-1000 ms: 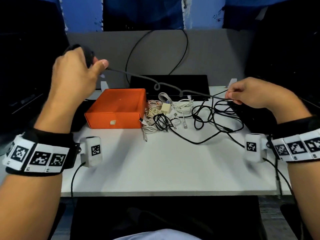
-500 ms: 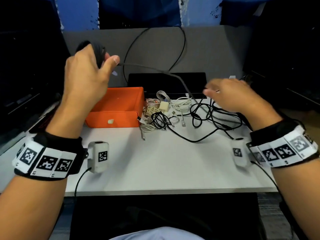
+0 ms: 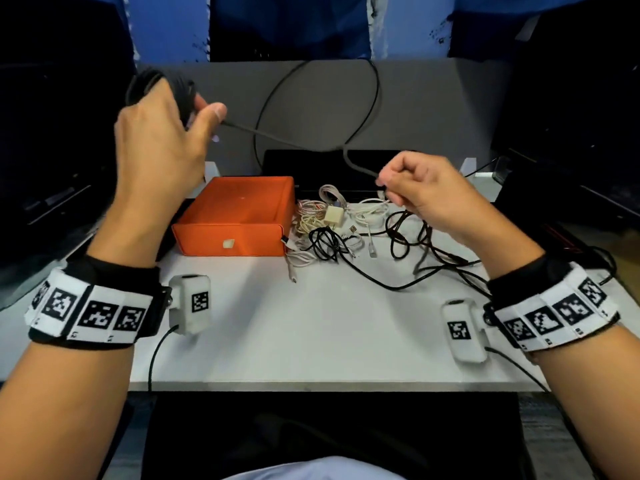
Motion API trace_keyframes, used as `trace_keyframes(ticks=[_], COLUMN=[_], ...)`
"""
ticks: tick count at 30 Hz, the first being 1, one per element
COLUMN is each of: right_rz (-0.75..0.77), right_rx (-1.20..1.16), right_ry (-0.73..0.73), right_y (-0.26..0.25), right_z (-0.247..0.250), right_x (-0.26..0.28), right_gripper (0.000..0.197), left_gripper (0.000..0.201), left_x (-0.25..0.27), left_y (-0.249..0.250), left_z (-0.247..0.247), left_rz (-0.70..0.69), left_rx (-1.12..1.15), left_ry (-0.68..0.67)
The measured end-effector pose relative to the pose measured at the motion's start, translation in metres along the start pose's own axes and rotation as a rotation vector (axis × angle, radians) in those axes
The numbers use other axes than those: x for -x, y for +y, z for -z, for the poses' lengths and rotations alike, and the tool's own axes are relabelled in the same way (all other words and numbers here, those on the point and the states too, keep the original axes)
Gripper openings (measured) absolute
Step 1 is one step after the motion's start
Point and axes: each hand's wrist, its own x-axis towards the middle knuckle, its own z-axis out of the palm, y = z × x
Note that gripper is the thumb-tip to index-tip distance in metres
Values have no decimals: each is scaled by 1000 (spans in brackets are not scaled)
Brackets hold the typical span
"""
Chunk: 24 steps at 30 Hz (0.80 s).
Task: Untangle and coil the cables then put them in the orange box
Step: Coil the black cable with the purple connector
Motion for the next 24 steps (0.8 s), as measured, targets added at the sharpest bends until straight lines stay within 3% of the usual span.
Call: trace_keyframes(ticks=[2, 6, 9, 12, 14, 16, 21, 24], right_rz=[-7, -166, -226, -70, 91, 201, 207, 224], right_rx=[21, 124, 513, 648, 628, 661, 542, 539], right_ry=[-83, -234, -83, 98, 78, -32, -143, -160], right_y=[5, 19, 15, -15, -37, -44, -48, -50], right_z=[13, 31, 27, 2, -22, -40, -28, -16], right_x=[0, 2, 3, 10, 15, 20, 26, 26], right_gripper=[27, 39, 37, 37, 49, 55, 16, 14], left_gripper=[38, 36, 30, 40, 38, 28, 25, 35], left_x=[-3, 1, 10, 24, 35, 43, 49, 51], left_y=[-7, 2, 17, 35, 50, 62, 67, 69], left_z=[2, -6, -19, -32, -37, -40, -39, -36], left_rz=[46, 79, 144, 204, 282, 348, 385, 363], left_rx=[-2, -17, 94, 362, 625, 840, 969, 976], left_ry=[11, -120, -300, -460, -568, -669, -801, -930])
